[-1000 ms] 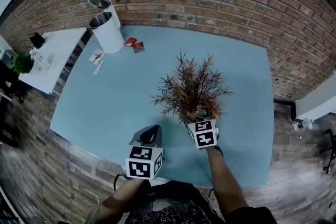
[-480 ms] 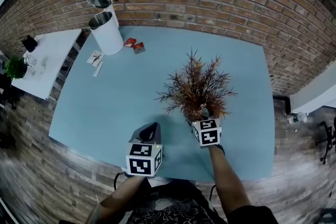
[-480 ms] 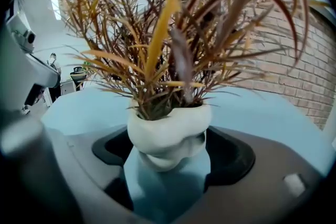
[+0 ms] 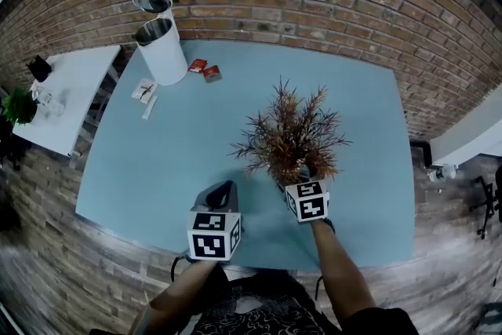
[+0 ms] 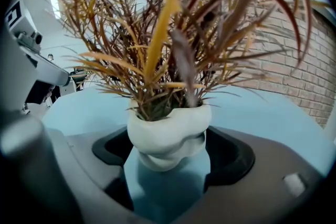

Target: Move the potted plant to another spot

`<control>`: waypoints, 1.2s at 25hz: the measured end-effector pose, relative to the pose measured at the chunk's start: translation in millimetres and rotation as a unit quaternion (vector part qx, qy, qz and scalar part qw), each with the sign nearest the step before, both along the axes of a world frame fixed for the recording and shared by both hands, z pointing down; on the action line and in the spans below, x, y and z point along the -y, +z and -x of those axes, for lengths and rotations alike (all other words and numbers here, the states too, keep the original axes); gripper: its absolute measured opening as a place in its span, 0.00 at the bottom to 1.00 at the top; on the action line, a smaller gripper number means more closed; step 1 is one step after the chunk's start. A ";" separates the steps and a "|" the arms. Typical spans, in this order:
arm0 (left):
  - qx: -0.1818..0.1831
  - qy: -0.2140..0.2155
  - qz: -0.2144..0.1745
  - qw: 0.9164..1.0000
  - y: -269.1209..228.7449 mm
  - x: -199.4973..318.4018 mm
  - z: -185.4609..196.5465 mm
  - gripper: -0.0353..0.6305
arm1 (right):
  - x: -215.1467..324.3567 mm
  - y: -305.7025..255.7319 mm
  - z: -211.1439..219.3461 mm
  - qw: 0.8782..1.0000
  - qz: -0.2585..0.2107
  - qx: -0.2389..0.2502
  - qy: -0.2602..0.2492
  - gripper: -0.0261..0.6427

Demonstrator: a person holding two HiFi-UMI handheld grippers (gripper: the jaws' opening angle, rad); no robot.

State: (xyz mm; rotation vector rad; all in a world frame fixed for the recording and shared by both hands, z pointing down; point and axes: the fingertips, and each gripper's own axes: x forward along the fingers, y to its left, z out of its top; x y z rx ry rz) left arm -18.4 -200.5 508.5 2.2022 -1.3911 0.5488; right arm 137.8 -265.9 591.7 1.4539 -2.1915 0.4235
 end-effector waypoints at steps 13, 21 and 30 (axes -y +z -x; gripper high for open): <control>-0.006 0.020 -0.002 1.000 3.0 12.3 31.9 0.04 | -1.9 0.6 31.0 1.000 0.009 -0.007 0.009 0.68; -0.010 0.011 -0.007 1.000 1.6 22.3 53.7 0.04 | -1.4 -2.9 53.3 1.000 0.013 0.005 0.006 0.68; -0.021 0.006 -0.004 1.000 -0.5 34.4 88.8 0.04 | 3.6 -2.5 80.2 1.000 0.019 0.005 0.013 0.68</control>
